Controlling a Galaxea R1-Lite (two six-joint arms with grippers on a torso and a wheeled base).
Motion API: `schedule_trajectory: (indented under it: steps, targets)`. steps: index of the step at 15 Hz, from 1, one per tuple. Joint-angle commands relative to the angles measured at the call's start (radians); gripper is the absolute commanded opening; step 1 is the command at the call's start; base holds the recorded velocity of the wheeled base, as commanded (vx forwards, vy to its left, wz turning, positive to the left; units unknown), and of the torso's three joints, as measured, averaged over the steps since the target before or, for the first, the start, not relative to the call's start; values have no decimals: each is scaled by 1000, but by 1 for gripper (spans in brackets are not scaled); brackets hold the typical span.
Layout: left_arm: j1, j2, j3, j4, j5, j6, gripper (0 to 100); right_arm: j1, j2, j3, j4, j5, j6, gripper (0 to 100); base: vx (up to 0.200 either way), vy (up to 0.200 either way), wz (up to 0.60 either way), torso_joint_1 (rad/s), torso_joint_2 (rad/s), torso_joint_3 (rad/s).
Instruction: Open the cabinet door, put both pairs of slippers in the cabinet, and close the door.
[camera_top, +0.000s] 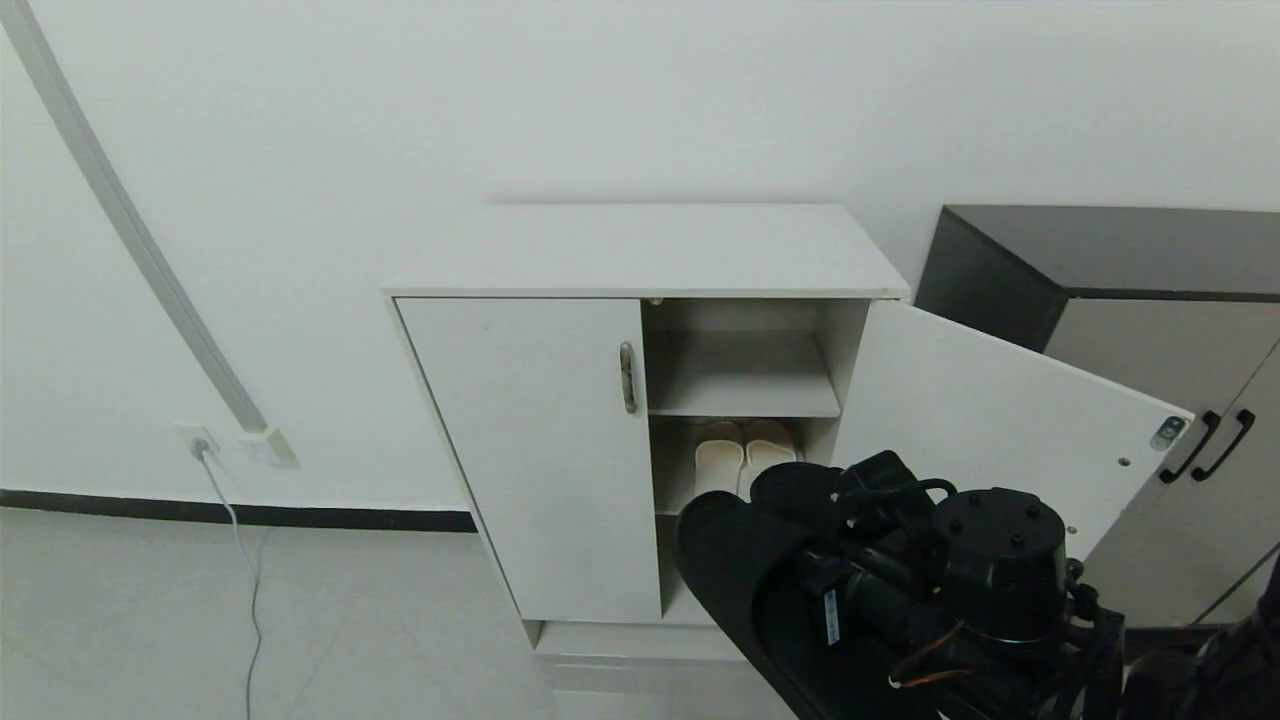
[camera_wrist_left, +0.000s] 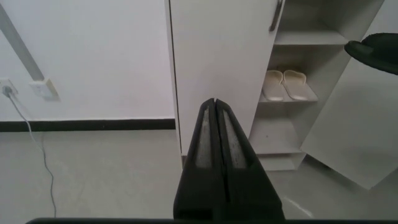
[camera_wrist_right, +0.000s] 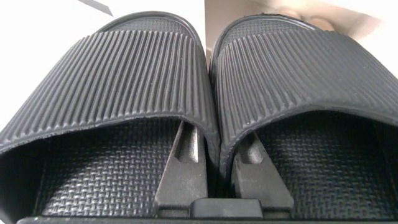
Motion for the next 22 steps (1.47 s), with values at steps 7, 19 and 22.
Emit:
schedule_trajectory:
  steps: [7, 19, 22]
  targets:
    - [0, 0, 0, 0, 0, 0, 0, 1, 0, 1, -2, 0, 0, 0, 0, 0, 0, -161, 487, 323]
    - [0, 0, 0, 0, 0, 4, 0, 6, 3, 18, -39, 1, -10, 0, 0, 0, 0, -68, 416, 345]
    - [0, 0, 0, 0, 0, 4, 0, 9, 3, 35, -39, 3, -30, 0, 0, 0, 0, 2, 49, 49]
